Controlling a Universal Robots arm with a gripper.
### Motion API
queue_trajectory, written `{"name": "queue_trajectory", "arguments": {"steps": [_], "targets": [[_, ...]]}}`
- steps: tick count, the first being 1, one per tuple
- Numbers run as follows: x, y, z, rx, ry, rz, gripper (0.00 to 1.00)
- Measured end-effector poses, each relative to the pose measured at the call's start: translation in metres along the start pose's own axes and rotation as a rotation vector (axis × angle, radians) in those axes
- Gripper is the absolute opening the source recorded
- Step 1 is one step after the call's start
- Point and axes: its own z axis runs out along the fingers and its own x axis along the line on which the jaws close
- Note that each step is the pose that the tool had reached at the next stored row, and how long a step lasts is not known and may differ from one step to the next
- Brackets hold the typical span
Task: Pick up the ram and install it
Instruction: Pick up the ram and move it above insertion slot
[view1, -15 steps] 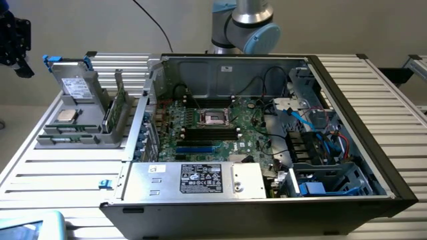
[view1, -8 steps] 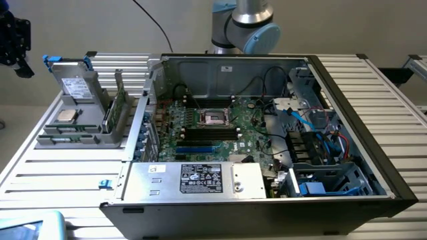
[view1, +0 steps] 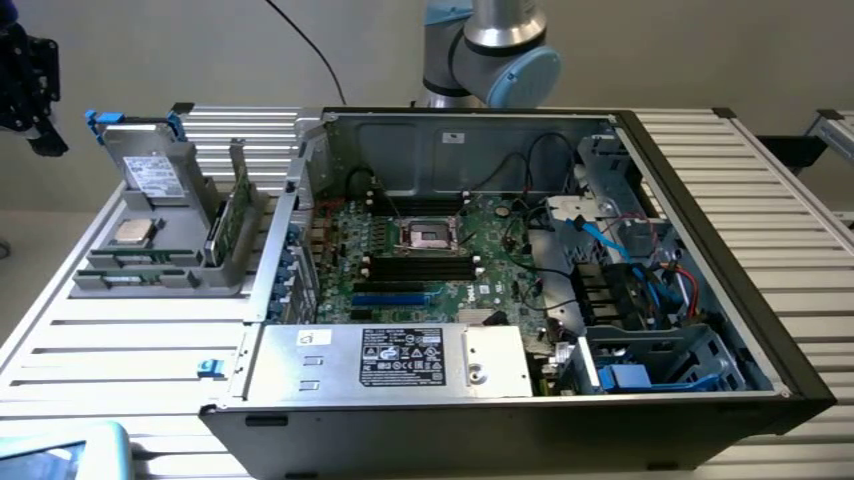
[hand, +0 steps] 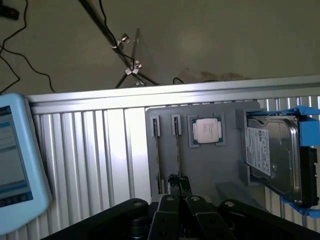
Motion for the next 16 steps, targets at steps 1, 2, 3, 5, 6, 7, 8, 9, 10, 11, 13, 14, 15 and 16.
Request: {"name": "queue_trajectory", "arguments": {"steps": [1, 2, 3, 5, 6, 7, 8, 9, 10, 11, 13, 14, 15, 16], "targets": [[0.0, 0.0, 0.0, 0.0, 0.0, 0.0, 0.11], [0.0, 0.0, 0.0, 0.0, 0.0, 0.0, 0.11], [0.0, 0.0, 0.0, 0.0, 0.0, 0.0, 0.11], [0.0, 0.0, 0.0, 0.0, 0.0, 0.0, 0.11], [0.0, 0.0, 0.0, 0.0, 0.0, 0.0, 0.11], [0.0, 0.0, 0.0, 0.0, 0.0, 0.0, 0.11], [0.0, 0.0, 0.0, 0.0, 0.0, 0.0, 0.11], [0.0, 0.0, 0.0, 0.0, 0.0, 0.0, 0.11], [0.0, 0.0, 0.0, 0.0, 0.0001, 0.0, 0.11], [0.0, 0.0, 0.0, 0.0, 0.0, 0.0, 0.11], [0.0, 0.0, 0.0, 0.0, 0.0, 0.0, 0.18], [0.0, 0.0, 0.0, 0.0, 0.0, 0.0, 0.25], [0.0, 0.0, 0.0, 0.0, 0.0, 0.0, 0.25], [0.0, 0.0, 0.0, 0.0, 0.0001, 0.0, 0.31]]}}
